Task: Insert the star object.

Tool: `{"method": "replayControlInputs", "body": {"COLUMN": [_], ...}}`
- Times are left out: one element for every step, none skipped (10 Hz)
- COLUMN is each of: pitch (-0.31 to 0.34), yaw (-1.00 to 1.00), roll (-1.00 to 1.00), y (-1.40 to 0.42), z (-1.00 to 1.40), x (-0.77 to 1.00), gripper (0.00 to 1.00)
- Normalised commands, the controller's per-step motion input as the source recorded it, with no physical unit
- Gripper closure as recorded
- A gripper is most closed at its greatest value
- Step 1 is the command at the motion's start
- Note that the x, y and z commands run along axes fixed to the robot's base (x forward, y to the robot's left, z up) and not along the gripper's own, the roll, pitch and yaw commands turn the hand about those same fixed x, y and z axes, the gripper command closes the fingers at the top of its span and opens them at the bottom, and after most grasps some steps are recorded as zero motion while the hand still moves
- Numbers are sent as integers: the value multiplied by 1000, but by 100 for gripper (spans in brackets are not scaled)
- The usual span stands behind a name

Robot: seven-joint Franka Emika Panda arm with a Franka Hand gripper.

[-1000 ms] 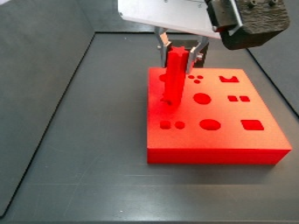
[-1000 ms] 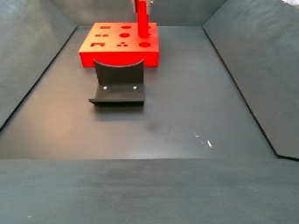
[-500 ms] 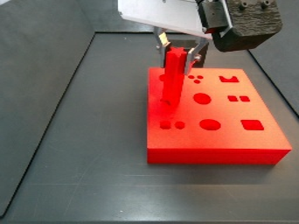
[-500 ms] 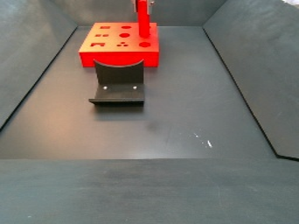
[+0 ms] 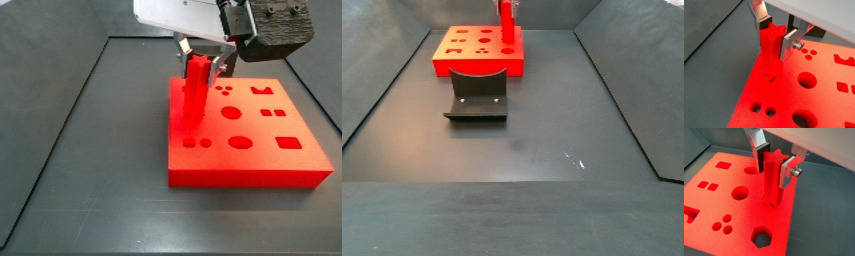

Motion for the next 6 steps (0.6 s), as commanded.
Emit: {"method": "replayControlInputs", "body": {"pitch": [0, 0, 0, 0, 6, 19], "yaw": [0, 0, 0, -6, -31, -69], "roll": [23, 37, 86, 131, 140, 147], "y": [0, -26, -37, 0, -29, -23], "z": [-57, -126, -326, -457, -520, -503], "x": [-37, 0, 0, 49, 106, 146], "gripper": [100, 100, 100, 100, 100, 100]}}
